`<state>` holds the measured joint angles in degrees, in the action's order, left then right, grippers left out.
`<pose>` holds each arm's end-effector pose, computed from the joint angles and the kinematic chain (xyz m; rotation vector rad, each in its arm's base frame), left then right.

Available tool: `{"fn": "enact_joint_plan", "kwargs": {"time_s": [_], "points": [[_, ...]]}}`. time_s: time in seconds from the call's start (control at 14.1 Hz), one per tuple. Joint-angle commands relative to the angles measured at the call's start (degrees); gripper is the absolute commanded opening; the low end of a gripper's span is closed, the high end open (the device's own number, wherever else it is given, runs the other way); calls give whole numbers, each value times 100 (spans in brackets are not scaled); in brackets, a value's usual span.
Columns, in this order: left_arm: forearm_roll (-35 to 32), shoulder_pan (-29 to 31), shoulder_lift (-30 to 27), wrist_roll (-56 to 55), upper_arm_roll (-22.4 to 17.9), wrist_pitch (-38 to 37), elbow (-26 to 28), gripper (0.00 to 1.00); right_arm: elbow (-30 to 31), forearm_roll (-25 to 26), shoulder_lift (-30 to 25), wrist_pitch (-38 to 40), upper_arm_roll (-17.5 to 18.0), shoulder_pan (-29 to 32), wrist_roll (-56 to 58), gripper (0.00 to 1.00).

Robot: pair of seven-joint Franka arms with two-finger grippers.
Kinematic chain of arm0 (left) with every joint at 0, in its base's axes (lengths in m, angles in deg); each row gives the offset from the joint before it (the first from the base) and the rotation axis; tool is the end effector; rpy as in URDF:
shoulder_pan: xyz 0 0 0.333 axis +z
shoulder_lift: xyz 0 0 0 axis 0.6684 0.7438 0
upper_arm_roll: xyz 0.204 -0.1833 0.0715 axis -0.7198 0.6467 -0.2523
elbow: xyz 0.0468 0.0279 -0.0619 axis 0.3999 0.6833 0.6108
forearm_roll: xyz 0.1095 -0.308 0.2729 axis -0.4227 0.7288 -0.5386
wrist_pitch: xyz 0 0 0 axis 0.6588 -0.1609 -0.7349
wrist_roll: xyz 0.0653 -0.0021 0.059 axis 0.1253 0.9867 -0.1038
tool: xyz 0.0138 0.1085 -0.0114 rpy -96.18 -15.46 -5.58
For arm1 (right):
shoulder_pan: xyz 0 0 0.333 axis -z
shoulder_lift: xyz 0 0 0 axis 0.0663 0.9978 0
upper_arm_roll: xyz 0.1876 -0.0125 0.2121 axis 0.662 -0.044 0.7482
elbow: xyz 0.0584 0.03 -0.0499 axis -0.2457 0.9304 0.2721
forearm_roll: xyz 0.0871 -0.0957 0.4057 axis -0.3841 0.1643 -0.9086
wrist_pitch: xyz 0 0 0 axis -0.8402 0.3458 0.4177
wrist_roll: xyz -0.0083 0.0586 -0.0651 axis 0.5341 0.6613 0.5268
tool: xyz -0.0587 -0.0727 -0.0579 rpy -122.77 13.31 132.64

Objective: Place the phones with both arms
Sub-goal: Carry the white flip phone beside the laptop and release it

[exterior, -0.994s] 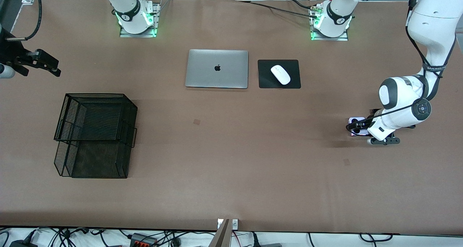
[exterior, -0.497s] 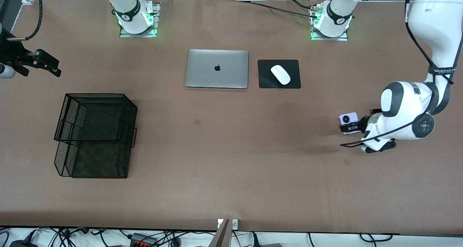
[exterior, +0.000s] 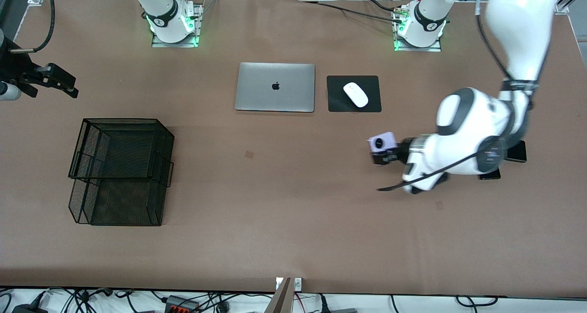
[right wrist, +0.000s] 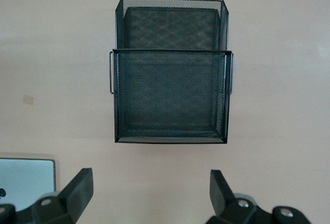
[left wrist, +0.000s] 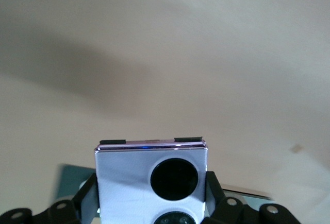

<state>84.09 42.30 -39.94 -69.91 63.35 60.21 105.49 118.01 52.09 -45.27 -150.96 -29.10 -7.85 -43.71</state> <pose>0.6571 -0.2597 0.3122 2.7528 0.6314 -0.5465 0.5777 -0.0132 0.5624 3.1114 0.0134 0.0395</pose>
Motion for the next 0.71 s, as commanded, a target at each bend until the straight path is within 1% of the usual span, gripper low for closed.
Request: {"fn": "enact_joint_plan", "kwargs": {"time_s": [0.0, 0.07, 0.21, 0.35, 0.43, 0.57, 0.64], "points": [[51, -832, 927, -918, -47, 295, -1376, 18, -37, -18, 1, -9, 14, -8, 53, 100], [33, -1079, 1120, -972, -65, 602, -1570, 18, -37, -18, 1, -17, 14, -43, 53, 100], [33, -1475, 1324, -1077, -161, 1270, -1643, 18, -37, -18, 1, -18, 14, -61, 44, 100], [41, -2046, 1508, -1427, -503, 2033, -1660, 18, -37, -18, 1, -17, 14, -79, 9, 100], [42, -2257, 1640, -1490, -540, 2577, -1660, 18, -37, -18, 1, -18, 14, -87, 0, 100], [7, -2591, 1973, -1203, -584, 3458, -1782, 17, -20, -18, 1, -96, 14, -87, 0, 100], [15, -2785, 2132, -1018, -671, 3592, -1949, 17, -19, -18, 1, -105, 14, -87, 0, 100]]}}
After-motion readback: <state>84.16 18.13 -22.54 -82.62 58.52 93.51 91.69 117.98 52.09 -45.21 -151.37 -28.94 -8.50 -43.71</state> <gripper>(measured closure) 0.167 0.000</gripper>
